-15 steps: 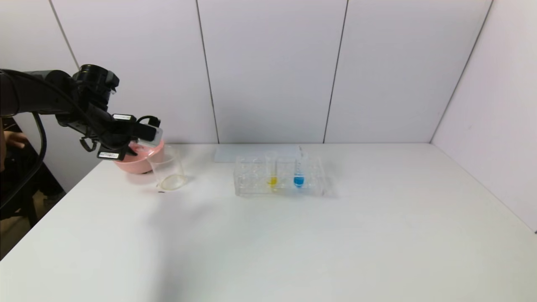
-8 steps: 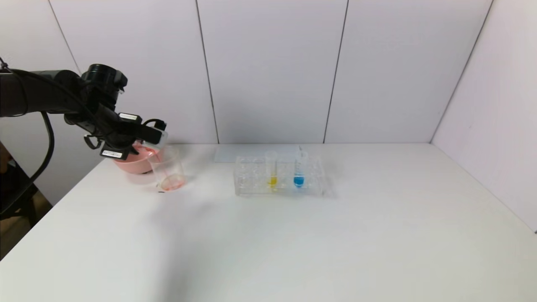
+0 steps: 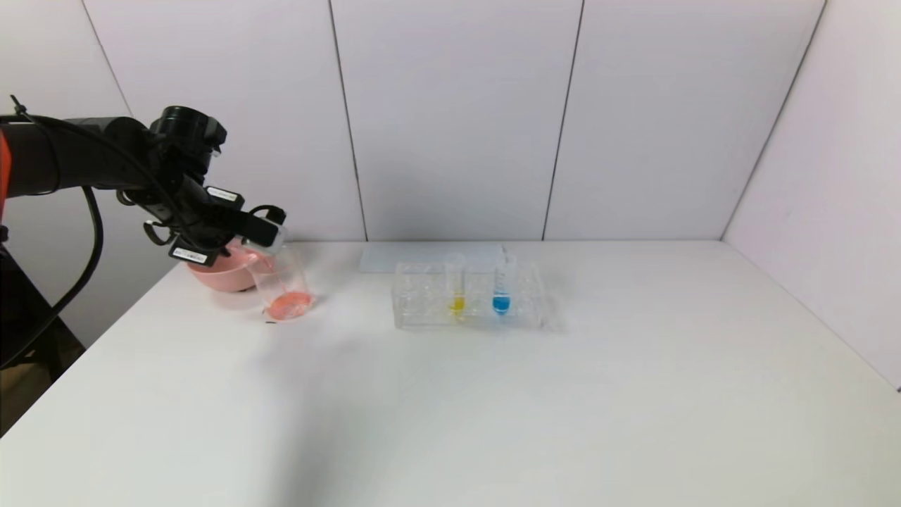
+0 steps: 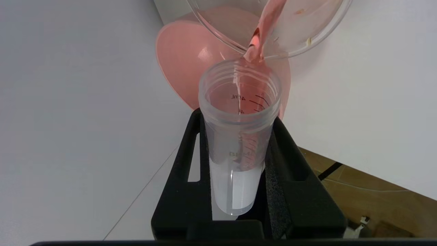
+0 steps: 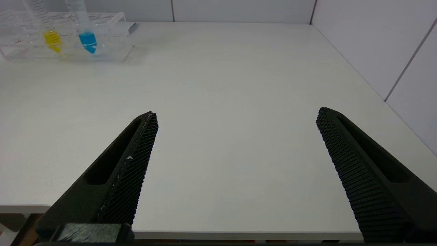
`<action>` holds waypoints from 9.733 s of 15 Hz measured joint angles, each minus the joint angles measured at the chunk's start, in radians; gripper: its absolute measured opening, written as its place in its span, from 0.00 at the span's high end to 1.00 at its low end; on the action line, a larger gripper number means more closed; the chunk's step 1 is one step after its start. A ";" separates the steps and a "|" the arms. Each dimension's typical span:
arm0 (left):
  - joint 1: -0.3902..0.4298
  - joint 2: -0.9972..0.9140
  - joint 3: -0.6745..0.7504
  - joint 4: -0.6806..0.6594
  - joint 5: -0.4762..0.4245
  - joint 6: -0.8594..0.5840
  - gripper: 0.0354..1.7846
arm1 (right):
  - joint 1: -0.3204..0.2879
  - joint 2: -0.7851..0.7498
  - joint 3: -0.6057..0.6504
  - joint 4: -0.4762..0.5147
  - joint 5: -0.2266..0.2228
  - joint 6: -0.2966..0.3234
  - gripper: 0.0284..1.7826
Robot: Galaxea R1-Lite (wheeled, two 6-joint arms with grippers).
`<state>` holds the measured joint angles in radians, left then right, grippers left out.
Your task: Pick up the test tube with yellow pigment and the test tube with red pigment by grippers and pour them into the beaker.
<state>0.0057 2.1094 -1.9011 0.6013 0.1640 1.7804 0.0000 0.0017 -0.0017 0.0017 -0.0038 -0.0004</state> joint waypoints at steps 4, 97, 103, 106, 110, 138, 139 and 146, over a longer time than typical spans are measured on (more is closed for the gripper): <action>-0.013 0.000 -0.005 -0.001 0.054 0.056 0.76 | 0.000 0.000 0.000 0.000 0.000 0.000 0.05; 0.227 0.144 0.339 -0.990 -0.289 -1.738 0.55 | 0.000 0.000 0.000 0.000 0.000 0.000 0.05; 0.229 0.145 0.337 -0.993 -0.290 -1.736 0.08 | 0.000 0.000 0.000 0.000 0.000 0.000 0.05; 0.228 0.136 0.343 -0.998 -0.290 -1.731 0.01 | 0.000 0.000 0.000 0.000 0.000 0.000 0.05; 0.223 0.103 0.363 -0.999 -0.290 -1.728 0.01 | 0.000 0.000 0.000 0.000 0.000 0.000 0.05; -0.049 -0.414 0.749 -1.002 -0.286 -1.729 0.01 | 0.000 0.000 0.000 0.000 0.000 0.000 0.05; -0.065 -0.441 0.781 -1.002 -0.286 -1.729 0.01 | 0.000 0.000 0.000 0.000 0.000 0.000 0.05; -0.173 -0.602 0.974 -1.003 -0.277 -1.730 0.01 | 0.000 0.000 0.000 0.000 0.000 0.000 0.05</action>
<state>-0.1668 1.5072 -0.9266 -0.4015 -0.1134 0.0504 0.0000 0.0017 -0.0017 0.0017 -0.0043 -0.0004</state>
